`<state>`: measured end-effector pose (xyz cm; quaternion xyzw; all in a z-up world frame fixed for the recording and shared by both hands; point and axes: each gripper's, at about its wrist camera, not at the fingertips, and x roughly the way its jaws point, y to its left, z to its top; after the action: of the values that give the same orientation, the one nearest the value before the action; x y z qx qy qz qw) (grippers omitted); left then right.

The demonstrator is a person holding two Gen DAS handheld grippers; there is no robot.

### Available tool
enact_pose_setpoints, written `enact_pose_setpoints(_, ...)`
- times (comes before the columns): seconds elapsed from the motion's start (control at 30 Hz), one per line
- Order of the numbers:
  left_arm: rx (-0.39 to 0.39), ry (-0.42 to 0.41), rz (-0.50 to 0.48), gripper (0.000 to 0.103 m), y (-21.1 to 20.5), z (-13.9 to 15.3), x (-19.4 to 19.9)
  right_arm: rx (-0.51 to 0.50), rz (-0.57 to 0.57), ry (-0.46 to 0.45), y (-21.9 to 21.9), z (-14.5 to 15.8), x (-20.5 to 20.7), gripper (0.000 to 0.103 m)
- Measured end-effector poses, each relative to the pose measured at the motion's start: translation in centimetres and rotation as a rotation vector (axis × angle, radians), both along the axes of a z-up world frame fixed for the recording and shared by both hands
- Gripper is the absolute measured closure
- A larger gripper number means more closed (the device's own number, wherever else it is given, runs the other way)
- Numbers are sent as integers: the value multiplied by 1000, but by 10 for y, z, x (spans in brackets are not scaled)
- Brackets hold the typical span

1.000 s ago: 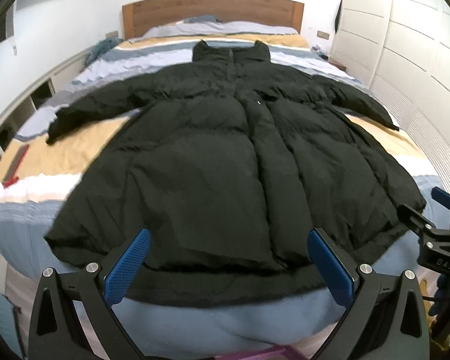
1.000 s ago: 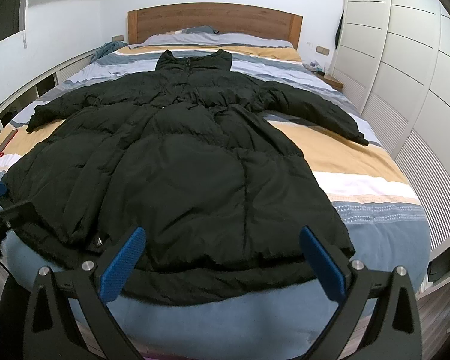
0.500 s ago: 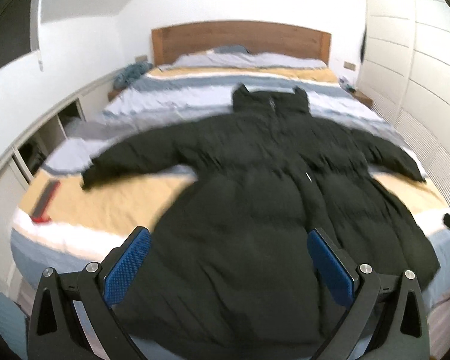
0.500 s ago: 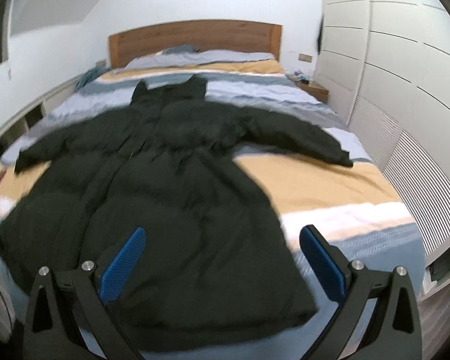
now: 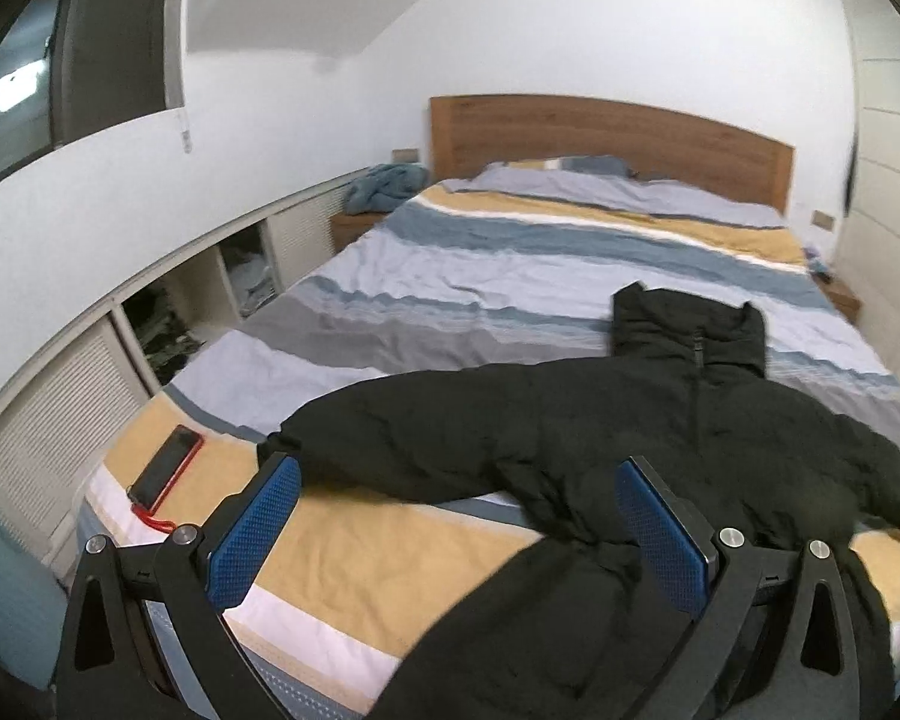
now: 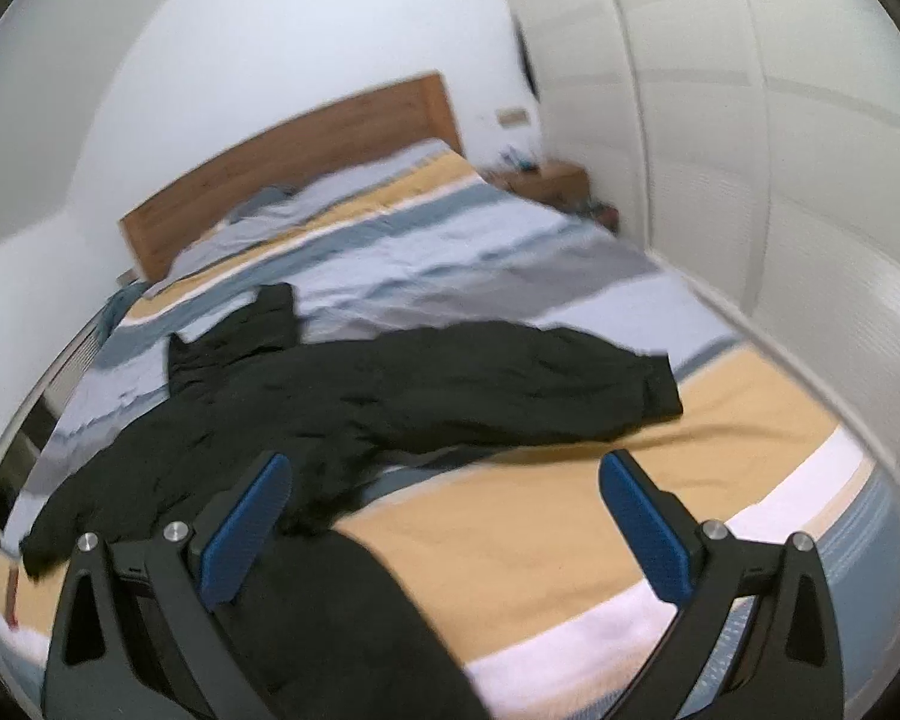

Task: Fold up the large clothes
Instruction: 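Grasp the coat sleeve cuff with the right gripper and lift it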

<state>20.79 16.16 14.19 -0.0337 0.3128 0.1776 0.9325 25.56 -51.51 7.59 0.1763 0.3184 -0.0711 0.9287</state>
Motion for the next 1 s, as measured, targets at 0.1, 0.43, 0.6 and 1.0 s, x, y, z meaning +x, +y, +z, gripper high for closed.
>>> enact_pose_setpoints(0.1, -15, 29, 49, 1, 9, -19, 18, 115, -33, 56, -33, -43, 29, 0)
enact_pose_setpoints(0.43, -10, 146, 91, 1, 5, -79, 71, 402, -166, 76, -109, -141, 93, 0)
enact_pose_setpoints(0.6, -17, 183, 58, 1, -8, -100, 84, 507, -215, 45, -135, -169, 105, 0)
enact_pose_setpoints(1.0, -40, 214, 33, 1, -15, -117, 86, 643, -303, -12, -167, -186, 124, 58)
